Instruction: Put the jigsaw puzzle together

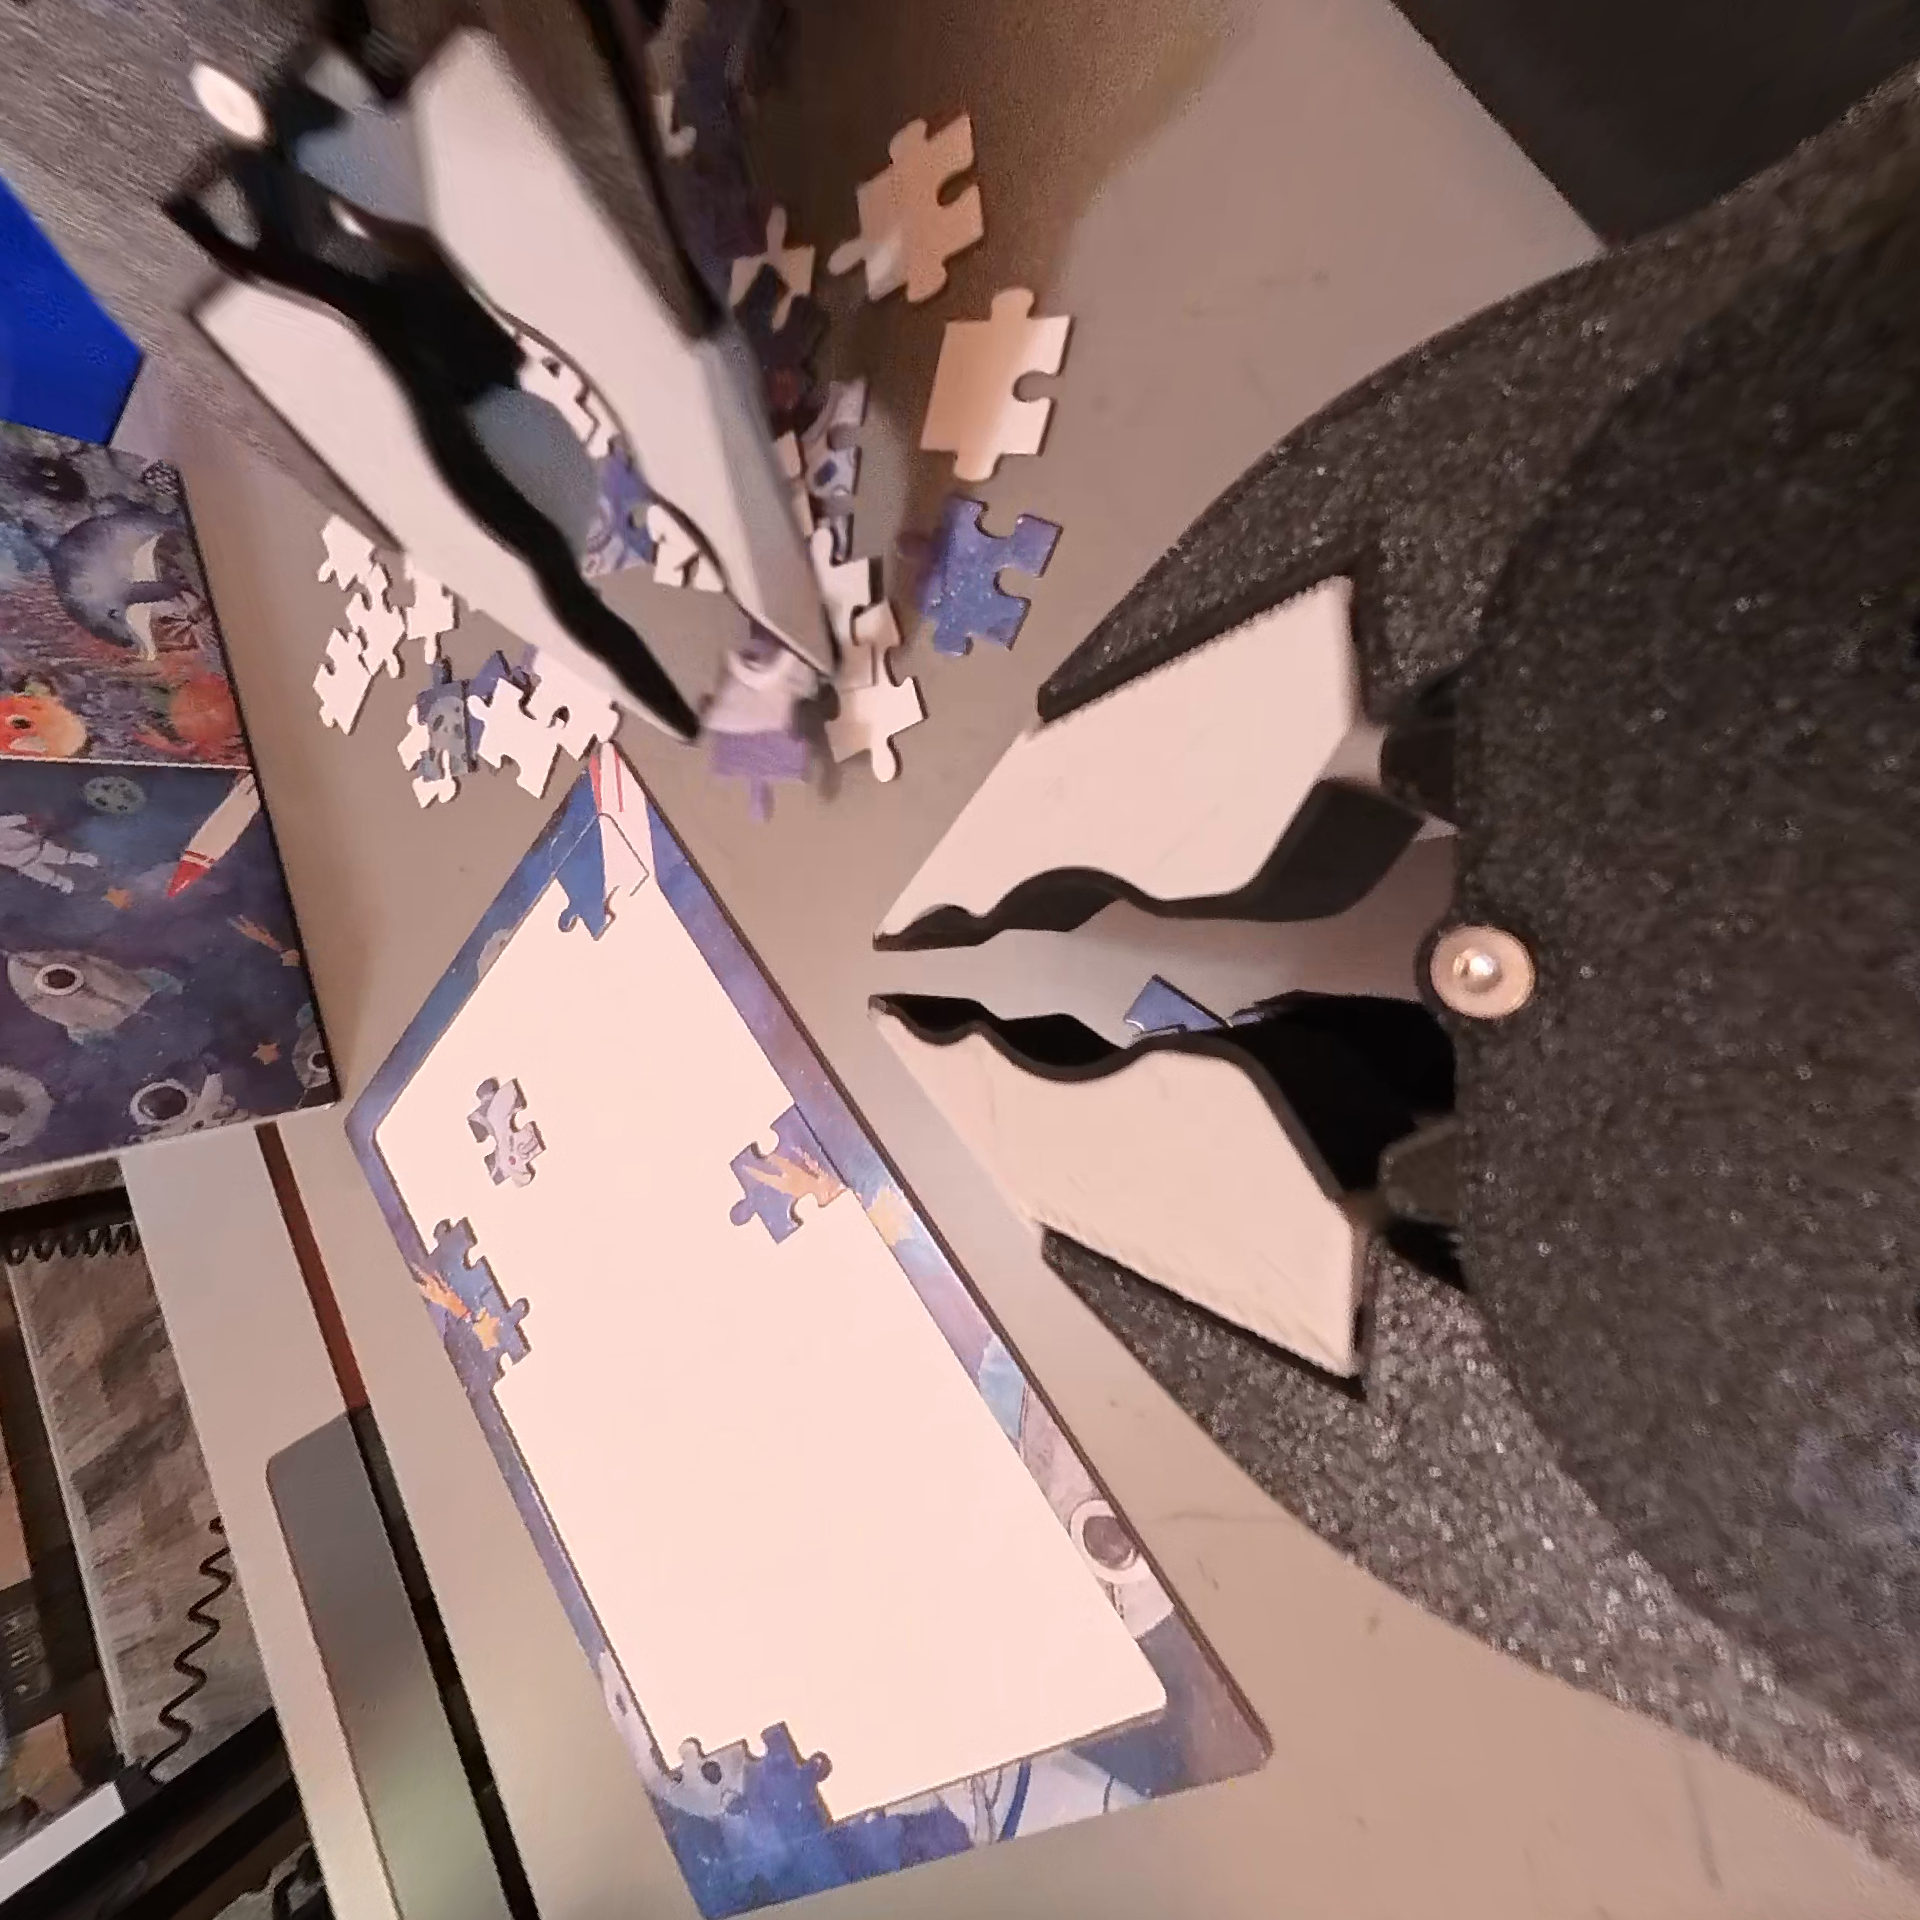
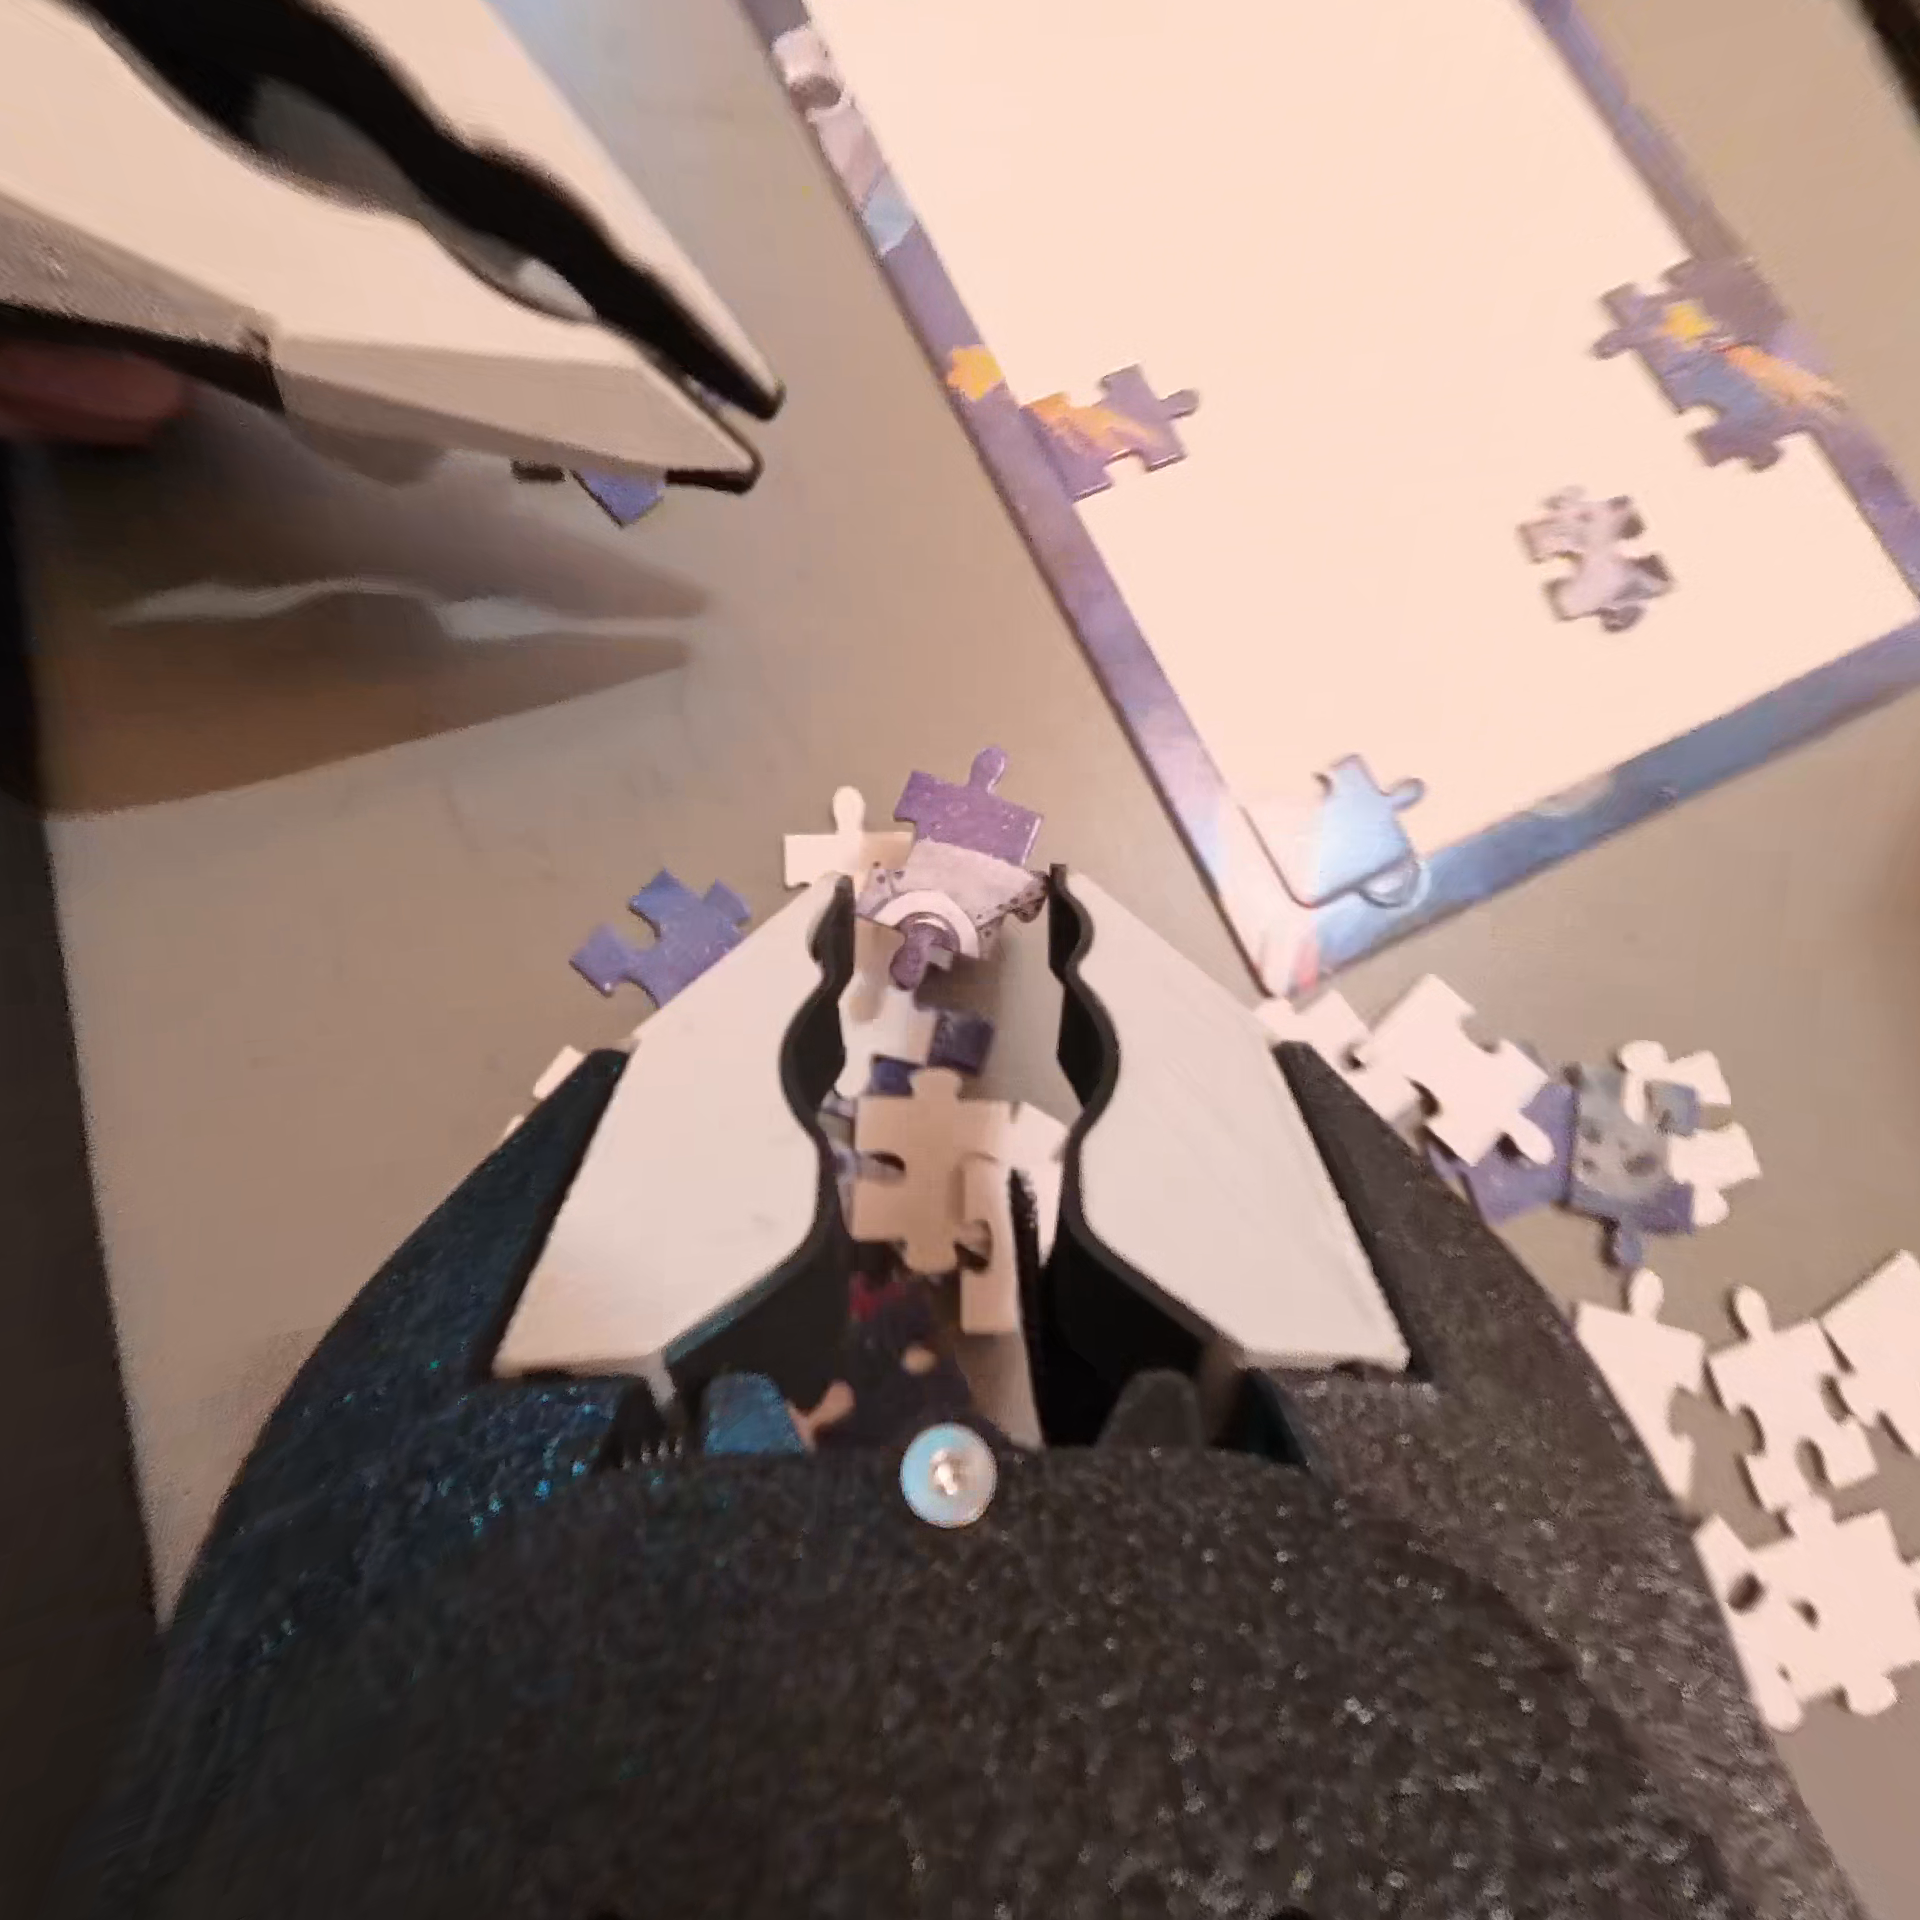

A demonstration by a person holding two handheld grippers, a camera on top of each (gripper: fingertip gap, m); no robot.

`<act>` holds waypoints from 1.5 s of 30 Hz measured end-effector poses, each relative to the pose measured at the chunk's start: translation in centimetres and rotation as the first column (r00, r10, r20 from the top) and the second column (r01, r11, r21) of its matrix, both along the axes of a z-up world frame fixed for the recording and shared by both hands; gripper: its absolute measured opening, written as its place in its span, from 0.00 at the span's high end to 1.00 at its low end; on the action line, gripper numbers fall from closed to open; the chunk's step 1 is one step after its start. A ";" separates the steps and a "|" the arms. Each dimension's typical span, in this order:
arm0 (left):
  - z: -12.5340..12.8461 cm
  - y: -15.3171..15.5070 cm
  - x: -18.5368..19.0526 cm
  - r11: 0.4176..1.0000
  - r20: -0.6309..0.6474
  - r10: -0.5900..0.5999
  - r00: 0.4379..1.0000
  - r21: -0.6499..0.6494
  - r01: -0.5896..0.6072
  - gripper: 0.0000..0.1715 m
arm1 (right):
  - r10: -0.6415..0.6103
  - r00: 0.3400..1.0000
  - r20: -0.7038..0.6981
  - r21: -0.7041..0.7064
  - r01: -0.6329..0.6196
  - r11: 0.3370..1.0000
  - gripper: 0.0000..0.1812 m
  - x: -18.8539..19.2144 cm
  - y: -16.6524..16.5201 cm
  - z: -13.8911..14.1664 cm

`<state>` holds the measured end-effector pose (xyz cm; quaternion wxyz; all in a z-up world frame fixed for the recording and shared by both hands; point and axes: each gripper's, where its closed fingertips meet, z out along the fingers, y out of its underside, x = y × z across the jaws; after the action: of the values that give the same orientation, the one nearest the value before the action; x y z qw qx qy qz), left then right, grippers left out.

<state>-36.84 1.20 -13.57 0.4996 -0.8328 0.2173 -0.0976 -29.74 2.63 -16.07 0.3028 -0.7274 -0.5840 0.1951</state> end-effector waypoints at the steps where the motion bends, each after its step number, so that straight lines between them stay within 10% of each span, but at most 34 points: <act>1: 0.0 0.0 -0.1 1.000 0.013 0.004 1.000 -0.007 -0.003 0.96 | 0.010 1.000 0.026 0.011 -0.011 1.000 0.80 -0.6 -0.3 -0.5; 8: 1.1 0.0 0.3 0.998 0.265 0.004 0.964 -0.067 0.015 0.94 | 0.114 0.993 -0.029 0.240 -0.103 0.965 0.80 -3.2 -1.6 2.5; 14: 4.3 -0.9 0.8 0.953 0.785 -0.010 0.620 -0.181 0.244 0.80 | 0.161 0.985 -0.068 0.432 -0.116 0.894 0.80 -3.8 -1.9 5.2; 21: 5.5 -2.0 1.7 0.924 0.849 -0.078 0.523 -0.136 0.358 0.99 | 0.232 0.962 -0.144 0.448 -0.146 0.882 0.79 -4.7 -3.6 6.9; 45: 7.6 -1.3 -0.9 0.948 0.937 -0.055 0.345 -0.060 0.312 0.99 | 0.167 0.951 -0.262 0.324 -0.076 0.943 0.84 -3.8 -2.6 7.6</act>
<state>-37.79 -0.05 -5.96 0.4211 -0.6544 -0.0209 -0.6277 -33.54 0.03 -8.51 0.4815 -0.5973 -0.6017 0.2222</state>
